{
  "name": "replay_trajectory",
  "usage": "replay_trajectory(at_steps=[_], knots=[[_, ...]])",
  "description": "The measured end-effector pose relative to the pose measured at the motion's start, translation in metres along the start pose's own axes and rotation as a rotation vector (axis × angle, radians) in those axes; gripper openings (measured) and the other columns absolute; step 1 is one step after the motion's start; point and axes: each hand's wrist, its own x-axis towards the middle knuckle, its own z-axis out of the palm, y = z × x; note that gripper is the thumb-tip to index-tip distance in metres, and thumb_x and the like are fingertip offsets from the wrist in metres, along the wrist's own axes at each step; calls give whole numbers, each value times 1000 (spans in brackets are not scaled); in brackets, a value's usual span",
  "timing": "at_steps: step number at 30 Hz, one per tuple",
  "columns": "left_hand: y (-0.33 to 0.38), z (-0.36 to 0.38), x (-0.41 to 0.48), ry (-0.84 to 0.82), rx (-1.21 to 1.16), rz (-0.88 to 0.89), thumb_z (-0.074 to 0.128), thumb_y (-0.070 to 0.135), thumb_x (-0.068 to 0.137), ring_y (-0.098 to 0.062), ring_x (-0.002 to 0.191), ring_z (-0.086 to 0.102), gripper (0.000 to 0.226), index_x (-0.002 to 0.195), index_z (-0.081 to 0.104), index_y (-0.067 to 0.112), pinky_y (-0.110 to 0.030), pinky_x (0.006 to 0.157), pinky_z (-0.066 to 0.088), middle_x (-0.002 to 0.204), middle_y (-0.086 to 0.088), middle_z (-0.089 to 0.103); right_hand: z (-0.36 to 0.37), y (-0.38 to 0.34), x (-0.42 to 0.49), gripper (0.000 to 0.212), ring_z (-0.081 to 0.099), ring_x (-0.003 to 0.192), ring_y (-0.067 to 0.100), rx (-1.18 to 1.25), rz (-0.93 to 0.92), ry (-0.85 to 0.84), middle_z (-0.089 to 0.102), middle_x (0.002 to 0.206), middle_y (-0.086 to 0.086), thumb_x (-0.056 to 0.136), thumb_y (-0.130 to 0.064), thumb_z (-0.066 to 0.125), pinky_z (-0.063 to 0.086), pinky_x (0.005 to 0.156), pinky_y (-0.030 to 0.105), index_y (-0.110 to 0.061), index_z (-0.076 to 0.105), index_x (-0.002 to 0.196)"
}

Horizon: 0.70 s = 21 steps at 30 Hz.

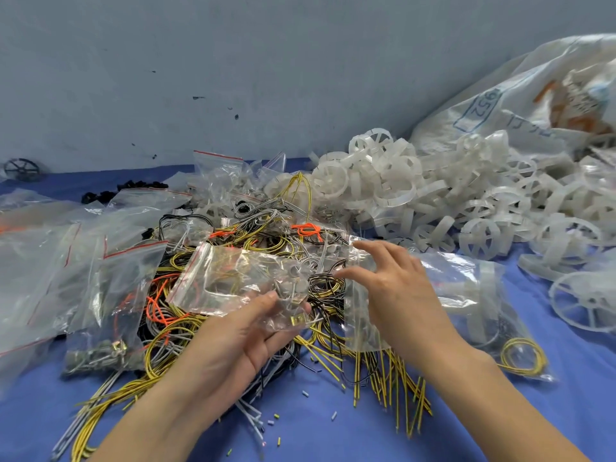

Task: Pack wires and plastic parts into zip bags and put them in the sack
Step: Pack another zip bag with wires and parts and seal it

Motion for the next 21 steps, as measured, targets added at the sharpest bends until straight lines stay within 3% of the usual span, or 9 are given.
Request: replay_trajectory(at_steps=[5,9,13,16,21], knots=[[-5,2,0,-28,19,-10,55,2,88,-39,106,67,31,118,57,-4,-44,77,60,110,-22,70,0,-3,3,27,46,133,36,-116,-16,-61,55,139,13,70,-11,80,39,104,48,-28,68,88],[-9,11,3,-37,-58,-27,52,1,91,-39,108,66,36,126,53,-5,-43,76,60,118,-26,66,-1,-2,4,9,51,124,30,-12,21,24,58,133,4,83,-21,71,41,97,42,-28,65,84],[-16,34,14,-35,-82,-27,47,-1,95,-38,109,65,35,130,52,-4,-41,79,60,121,-25,65,-6,4,4,11,60,97,26,280,65,156,61,114,1,83,-11,67,47,80,41,-22,65,82],[-20,53,23,-27,-41,-24,49,-2,93,-35,109,66,32,124,57,-5,-42,82,59,118,-25,66,-9,9,3,14,61,92,17,432,91,209,56,111,-7,86,-11,66,47,73,36,-24,64,82],[-21,74,32,9,113,-20,47,-3,95,-20,77,72,20,109,61,-3,-41,81,59,87,-13,72,-16,13,4,17,60,85,13,528,120,310,51,108,-15,87,-14,60,48,67,35,-30,59,82]])
